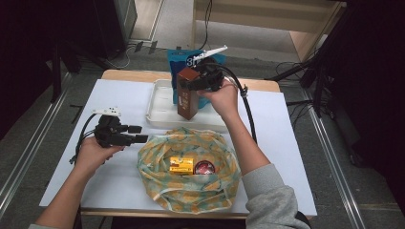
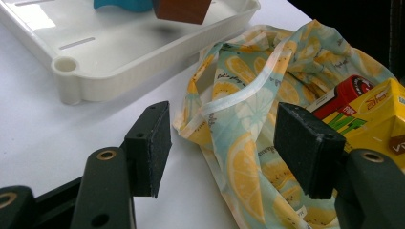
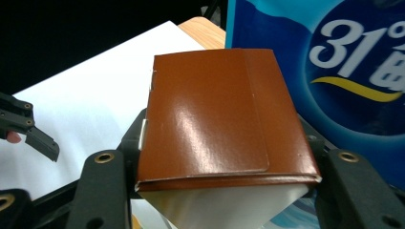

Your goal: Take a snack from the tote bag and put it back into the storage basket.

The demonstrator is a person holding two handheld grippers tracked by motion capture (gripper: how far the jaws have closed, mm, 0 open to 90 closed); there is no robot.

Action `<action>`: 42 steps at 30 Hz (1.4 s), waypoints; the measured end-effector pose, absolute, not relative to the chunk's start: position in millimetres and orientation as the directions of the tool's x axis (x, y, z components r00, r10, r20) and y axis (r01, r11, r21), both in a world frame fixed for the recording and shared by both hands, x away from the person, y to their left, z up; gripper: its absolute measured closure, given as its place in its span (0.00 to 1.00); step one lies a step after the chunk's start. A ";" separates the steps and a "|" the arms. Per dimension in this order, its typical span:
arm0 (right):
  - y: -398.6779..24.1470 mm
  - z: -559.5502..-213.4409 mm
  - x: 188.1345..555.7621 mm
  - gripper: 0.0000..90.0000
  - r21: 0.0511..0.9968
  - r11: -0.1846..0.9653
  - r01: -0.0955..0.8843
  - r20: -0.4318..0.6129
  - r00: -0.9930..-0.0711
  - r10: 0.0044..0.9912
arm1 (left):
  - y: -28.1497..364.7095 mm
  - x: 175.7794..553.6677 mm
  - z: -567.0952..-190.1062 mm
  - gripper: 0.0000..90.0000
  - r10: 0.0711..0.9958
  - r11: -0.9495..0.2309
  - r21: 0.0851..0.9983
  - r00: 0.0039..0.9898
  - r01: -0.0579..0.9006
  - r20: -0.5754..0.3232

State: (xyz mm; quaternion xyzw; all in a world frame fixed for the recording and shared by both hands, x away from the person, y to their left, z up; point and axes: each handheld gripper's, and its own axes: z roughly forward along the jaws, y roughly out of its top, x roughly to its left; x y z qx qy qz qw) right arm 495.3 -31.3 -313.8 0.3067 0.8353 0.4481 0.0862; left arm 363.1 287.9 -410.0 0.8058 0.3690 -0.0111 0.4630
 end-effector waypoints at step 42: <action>-26.6 -343.7 483.5 0.49 0.794 0.446 0.413 0.122 -0.827 0.549 | 296.3 359.4 -413.2 0.42 0.607 -0.287 0.733 0.709 0.617 -0.359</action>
